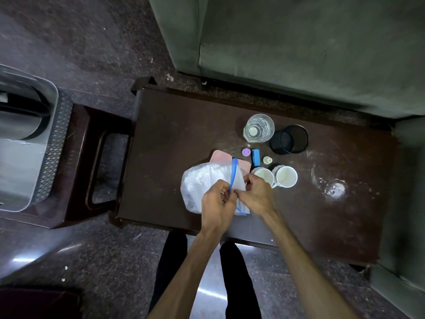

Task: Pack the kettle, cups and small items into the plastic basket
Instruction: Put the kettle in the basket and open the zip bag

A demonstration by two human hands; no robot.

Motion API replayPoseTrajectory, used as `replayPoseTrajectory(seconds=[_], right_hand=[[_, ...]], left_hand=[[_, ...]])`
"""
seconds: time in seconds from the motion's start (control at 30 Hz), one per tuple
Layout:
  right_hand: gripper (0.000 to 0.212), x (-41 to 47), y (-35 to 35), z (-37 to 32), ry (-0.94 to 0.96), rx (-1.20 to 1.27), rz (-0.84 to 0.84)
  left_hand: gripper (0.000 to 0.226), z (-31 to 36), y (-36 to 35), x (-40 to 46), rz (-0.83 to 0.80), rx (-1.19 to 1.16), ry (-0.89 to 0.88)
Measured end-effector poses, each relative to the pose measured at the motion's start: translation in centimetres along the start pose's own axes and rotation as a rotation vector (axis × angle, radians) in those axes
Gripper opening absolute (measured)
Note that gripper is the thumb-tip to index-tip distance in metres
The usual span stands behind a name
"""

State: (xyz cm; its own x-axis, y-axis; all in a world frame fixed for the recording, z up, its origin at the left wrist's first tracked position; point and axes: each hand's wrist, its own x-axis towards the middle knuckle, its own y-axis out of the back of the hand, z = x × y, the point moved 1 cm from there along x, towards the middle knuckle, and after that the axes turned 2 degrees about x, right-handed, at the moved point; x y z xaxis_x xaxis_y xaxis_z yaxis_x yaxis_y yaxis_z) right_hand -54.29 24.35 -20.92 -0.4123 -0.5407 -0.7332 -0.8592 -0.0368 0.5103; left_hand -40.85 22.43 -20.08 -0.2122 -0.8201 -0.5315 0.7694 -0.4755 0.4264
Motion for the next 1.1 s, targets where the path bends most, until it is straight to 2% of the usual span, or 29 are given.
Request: replayPoseTrajectory(seconds=[0.1, 0.2, 0.3, 0.4, 0.5, 0.63, 0.8, 1.0, 1.1], right_hand=[[0.026, -0.2, -0.3, 0.2, 0.009, 0.007, -0.059], [0.007, -0.3, -0.3, 0.2, 0.040, -0.081, 0.018], [0.021, -0.4, 0.1, 0.4, 0.067, -0.104, 0.109], [0.011, -0.4, 0.5, 0.3, 0.078, -0.073, 0.097], [0.007, -0.4, 1.0, 0.4, 0.041, 0.091, 0.086], [0.022, -0.4, 1.1, 0.6, -0.012, 0.296, 0.038], [0.040, -0.2, 0.7, 1.2, -0.084, 0.429, -0.061], [0.019, -0.1, 0.4, 1.9, -0.079, 0.365, -0.118], [0.020, -0.4, 0.6, 2.0, -0.073, 0.334, -0.088]], left_hand=[[0.008, -0.2, 0.0, 0.0, -0.013, 0.003, 0.003], [0.010, -0.2, 0.2, 0.0, 0.000, 0.008, 0.001], [0.010, -0.2, 0.1, 0.1, -0.002, 0.015, 0.004], [0.009, -0.2, 0.1, 0.1, -0.005, 0.012, -0.003], [0.009, -0.2, -0.1, 0.2, -0.007, 0.028, -0.004], [0.011, -0.3, -0.4, 0.4, -0.007, 0.050, 0.001], [0.017, -0.3, -0.7, 0.3, -0.008, 0.065, -0.004], [0.013, -0.5, -0.9, 0.2, -0.017, 0.071, -0.013], [0.013, -0.6, -1.0, 0.0, -0.016, 0.069, -0.011]])
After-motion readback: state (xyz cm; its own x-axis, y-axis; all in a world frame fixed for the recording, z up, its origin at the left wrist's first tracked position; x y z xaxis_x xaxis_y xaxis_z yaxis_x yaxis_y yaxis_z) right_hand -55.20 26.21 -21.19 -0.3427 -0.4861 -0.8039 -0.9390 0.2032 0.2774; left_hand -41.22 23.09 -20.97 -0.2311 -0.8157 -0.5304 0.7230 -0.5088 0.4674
